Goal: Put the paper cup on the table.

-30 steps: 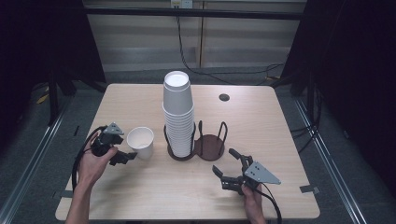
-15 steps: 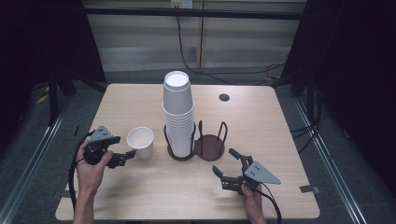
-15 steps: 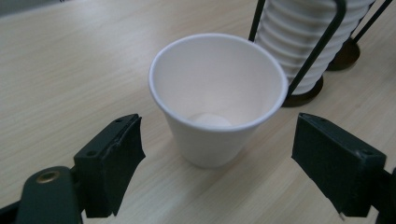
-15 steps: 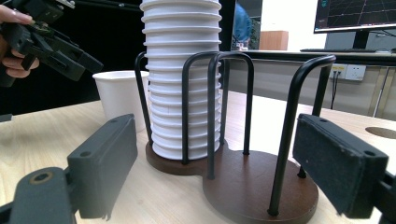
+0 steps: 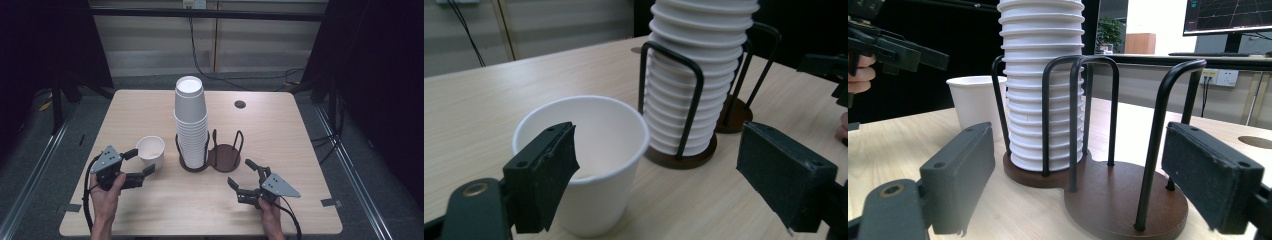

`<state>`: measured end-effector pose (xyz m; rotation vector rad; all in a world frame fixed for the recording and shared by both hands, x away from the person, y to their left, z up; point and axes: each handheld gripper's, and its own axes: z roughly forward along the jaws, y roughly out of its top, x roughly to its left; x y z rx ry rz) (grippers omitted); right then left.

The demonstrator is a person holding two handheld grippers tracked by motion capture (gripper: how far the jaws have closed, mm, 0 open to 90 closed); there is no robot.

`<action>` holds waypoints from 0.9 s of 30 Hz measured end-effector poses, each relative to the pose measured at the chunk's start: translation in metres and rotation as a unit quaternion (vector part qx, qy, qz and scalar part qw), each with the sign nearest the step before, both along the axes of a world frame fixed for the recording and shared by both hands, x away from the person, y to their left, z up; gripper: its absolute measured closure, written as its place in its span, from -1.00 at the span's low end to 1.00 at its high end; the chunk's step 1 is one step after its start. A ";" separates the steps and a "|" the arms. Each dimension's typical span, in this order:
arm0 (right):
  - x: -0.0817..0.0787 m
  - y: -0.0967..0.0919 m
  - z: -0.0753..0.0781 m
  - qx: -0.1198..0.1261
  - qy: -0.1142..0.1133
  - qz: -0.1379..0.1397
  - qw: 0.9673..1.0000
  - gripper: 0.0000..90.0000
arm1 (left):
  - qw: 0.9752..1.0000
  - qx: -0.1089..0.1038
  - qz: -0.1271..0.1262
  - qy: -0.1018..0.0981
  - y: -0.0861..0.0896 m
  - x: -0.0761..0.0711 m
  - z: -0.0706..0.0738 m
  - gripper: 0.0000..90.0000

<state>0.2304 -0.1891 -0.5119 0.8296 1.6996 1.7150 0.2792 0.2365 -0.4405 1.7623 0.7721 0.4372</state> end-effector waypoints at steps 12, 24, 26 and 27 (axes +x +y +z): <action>0.000 0.000 0.000 0.000 0.000 -0.001 1.000 -0.71 | 0.999 -0.021 -0.013 -0.038 -0.031 -0.021 -0.025 -0.64; 0.000 0.000 0.000 0.000 0.000 -0.001 1.000 -0.71 | 0.997 -0.063 -0.025 -0.047 -0.067 -0.036 -0.056 -0.66; 0.000 0.000 0.000 0.000 0.000 0.000 1.000 -0.71 | 0.997 -0.066 -0.015 -0.047 -0.075 -0.039 -0.063 -0.66; 0.000 0.000 0.000 0.000 -0.001 0.000 1.000 -0.71 | 0.996 -0.070 -0.018 -0.052 -0.078 -0.040 -0.065 -0.66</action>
